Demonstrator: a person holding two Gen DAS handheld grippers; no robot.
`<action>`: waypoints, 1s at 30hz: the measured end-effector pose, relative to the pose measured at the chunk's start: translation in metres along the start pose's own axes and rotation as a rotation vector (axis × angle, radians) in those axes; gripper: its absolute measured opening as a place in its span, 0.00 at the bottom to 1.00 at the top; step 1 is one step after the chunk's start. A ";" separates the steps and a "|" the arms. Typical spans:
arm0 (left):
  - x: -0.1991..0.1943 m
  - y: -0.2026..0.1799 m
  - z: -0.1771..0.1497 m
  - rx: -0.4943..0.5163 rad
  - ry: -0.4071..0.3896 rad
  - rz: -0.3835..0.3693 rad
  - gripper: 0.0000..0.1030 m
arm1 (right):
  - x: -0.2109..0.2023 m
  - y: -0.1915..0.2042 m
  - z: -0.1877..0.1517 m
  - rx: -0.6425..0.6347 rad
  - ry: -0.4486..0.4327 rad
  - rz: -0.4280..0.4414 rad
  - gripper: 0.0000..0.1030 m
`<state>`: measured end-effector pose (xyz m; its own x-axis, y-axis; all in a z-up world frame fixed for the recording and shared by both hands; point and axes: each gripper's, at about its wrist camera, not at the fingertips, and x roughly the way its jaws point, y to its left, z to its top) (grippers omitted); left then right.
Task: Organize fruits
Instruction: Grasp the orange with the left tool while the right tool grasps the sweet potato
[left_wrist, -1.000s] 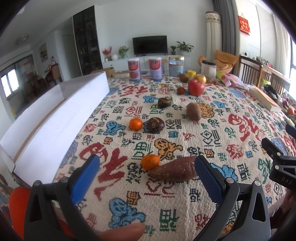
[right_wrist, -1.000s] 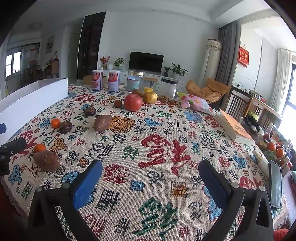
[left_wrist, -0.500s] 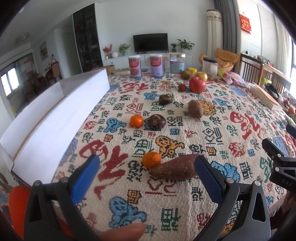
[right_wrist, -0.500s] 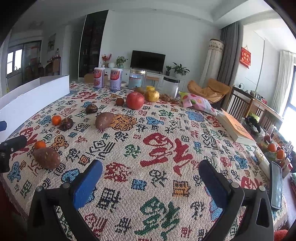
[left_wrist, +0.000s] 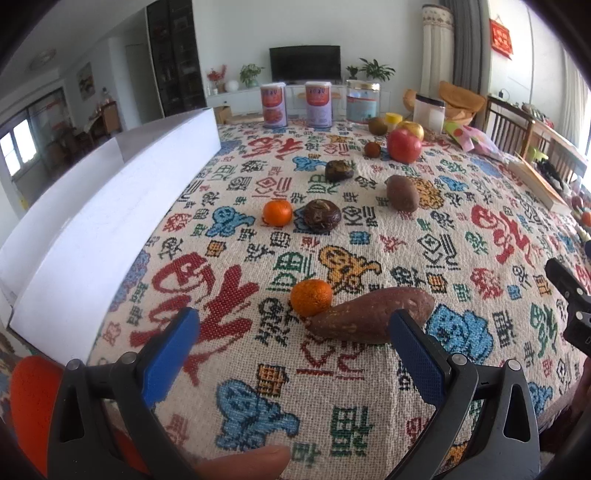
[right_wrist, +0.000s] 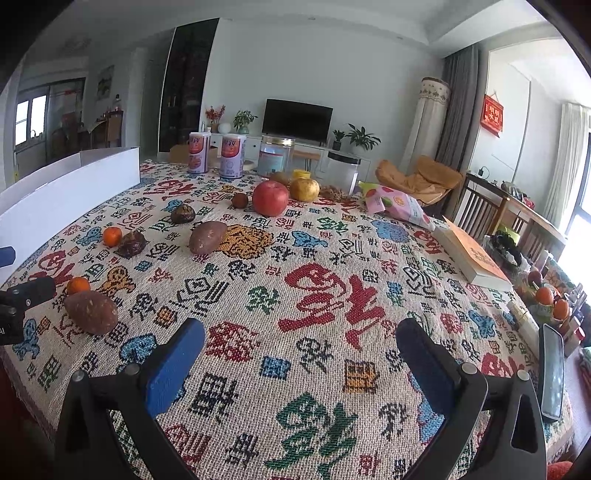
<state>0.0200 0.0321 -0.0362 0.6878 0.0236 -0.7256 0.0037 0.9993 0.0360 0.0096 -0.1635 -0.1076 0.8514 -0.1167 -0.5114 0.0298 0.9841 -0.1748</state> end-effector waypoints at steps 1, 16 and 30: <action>0.008 0.005 -0.003 -0.021 0.030 -0.006 0.99 | 0.002 -0.008 0.000 0.024 0.007 -0.007 1.00; 0.045 0.030 -0.022 -0.031 0.141 -0.026 1.00 | 0.069 -0.032 -0.034 0.106 0.326 0.061 1.00; 0.016 0.091 -0.003 -0.189 0.078 -0.262 0.99 | 0.039 0.035 0.020 -0.106 0.242 0.619 0.99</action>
<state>0.0296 0.1233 -0.0468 0.6238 -0.2402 -0.7438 0.0331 0.9589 -0.2819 0.0542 -0.1313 -0.1165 0.5532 0.4264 -0.7156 -0.4880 0.8621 0.1364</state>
